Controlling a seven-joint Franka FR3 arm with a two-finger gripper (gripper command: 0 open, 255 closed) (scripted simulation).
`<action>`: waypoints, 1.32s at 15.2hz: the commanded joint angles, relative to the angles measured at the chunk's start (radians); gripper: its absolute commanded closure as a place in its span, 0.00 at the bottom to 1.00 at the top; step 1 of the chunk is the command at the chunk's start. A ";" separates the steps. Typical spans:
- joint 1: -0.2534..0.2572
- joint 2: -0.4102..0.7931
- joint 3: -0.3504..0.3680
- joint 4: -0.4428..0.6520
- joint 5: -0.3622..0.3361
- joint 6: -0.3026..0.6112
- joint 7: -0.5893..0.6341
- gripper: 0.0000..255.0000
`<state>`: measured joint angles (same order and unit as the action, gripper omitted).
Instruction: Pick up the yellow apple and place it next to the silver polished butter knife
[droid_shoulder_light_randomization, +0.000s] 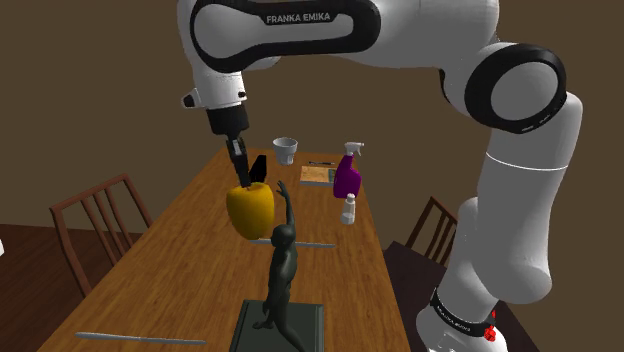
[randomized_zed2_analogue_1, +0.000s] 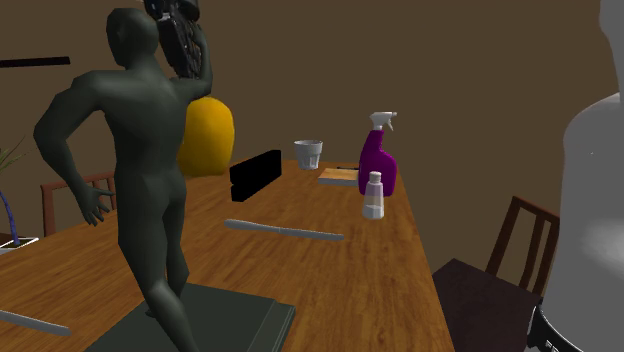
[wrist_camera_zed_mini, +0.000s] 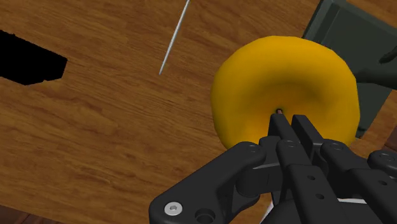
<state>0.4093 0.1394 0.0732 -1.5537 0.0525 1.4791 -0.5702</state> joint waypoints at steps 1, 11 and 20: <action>0.027 0.017 0.021 0.012 0.006 0.008 0.048 1.00; 0.161 0.147 0.107 0.126 0.013 0.042 0.265 1.00; 0.305 0.362 0.159 0.382 -0.015 0.016 0.447 1.00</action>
<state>0.6984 0.4747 0.2280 -1.2020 0.0415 1.4969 -0.1418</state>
